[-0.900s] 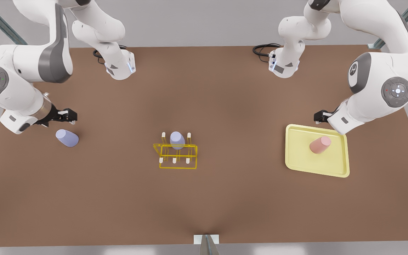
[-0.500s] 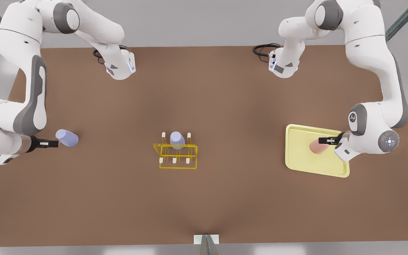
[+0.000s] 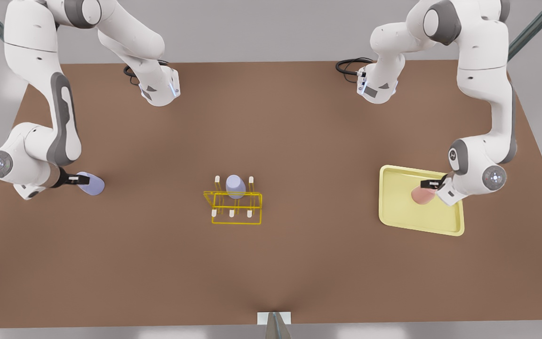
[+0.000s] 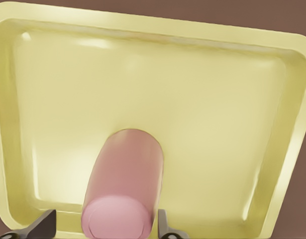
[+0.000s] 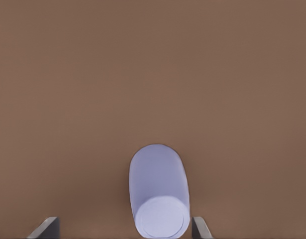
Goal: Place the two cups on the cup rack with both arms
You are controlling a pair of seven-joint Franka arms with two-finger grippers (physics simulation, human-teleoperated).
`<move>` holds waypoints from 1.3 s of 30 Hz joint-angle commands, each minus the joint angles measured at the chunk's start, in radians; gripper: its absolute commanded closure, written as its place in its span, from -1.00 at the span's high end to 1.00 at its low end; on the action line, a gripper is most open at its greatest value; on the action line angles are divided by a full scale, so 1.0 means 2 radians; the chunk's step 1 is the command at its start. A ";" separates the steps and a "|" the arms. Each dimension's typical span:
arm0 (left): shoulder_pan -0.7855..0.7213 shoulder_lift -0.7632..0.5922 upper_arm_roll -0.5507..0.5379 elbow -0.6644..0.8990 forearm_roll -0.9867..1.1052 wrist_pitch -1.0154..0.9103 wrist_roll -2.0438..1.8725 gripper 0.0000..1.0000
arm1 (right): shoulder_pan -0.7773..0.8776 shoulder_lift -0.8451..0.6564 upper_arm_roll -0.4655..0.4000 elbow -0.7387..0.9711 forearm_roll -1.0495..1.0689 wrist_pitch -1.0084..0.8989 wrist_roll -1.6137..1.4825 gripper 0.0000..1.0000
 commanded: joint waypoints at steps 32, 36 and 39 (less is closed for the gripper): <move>0.002 0.011 -0.004 -0.016 0.002 0.066 0.051 0.72 | -0.035 0.044 -0.004 -0.106 0.017 0.188 -0.037 0.92; 0.001 0.015 -0.004 -0.007 0.003 0.067 0.051 0.72 | -0.036 0.043 -0.004 -0.104 0.017 0.185 -0.043 0.72; 0.001 0.017 -0.004 -0.005 0.002 0.068 0.048 0.72 | -0.035 0.044 -0.004 -0.103 0.017 0.185 -0.043 0.70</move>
